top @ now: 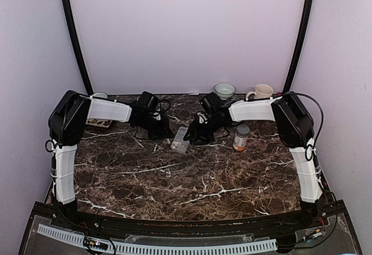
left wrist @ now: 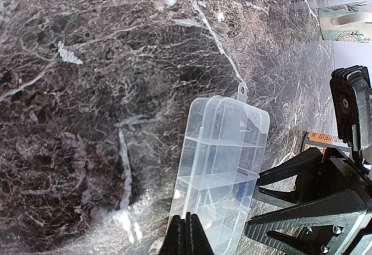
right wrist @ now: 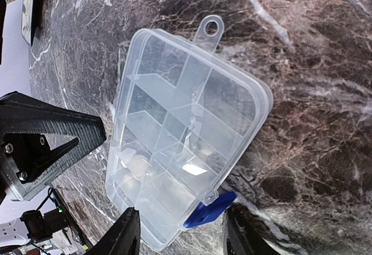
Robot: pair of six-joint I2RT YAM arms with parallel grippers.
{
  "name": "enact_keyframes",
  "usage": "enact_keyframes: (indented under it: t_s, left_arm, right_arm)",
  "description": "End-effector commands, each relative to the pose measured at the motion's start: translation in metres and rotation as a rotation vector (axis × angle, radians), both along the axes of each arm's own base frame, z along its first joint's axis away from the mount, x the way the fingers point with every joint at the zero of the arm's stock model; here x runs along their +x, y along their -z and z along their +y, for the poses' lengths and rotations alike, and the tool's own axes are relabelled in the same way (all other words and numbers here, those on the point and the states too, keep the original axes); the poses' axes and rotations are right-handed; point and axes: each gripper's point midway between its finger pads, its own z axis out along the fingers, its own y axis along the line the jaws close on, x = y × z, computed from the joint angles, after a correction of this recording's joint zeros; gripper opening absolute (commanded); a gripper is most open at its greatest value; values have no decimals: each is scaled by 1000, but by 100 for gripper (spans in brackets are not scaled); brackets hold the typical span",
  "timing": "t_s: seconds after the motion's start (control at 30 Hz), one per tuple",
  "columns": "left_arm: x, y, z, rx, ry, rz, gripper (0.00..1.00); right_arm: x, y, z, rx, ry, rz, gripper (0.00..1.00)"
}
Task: Sort the pills into containers
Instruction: Close the lid of the pill container, then adjust the pill container at the center of the board.
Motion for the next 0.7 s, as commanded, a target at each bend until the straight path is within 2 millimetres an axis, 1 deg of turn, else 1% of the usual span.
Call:
enact_keyframes:
  t_s: [0.0, 0.3, 0.67]
  left_arm:
    - [-3, -1, 0, -17, 9, 11, 1]
    - [-6, 2, -8, -32, 34, 22, 0]
    - [-7, 7, -16, -40, 56, 38, 0]
  right_arm:
    - [10, 1, 5, 24, 11, -4, 50]
    - [14, 5, 10, 30, 6, 6, 50]
    - [14, 15, 13, 31, -6, 32, 49]
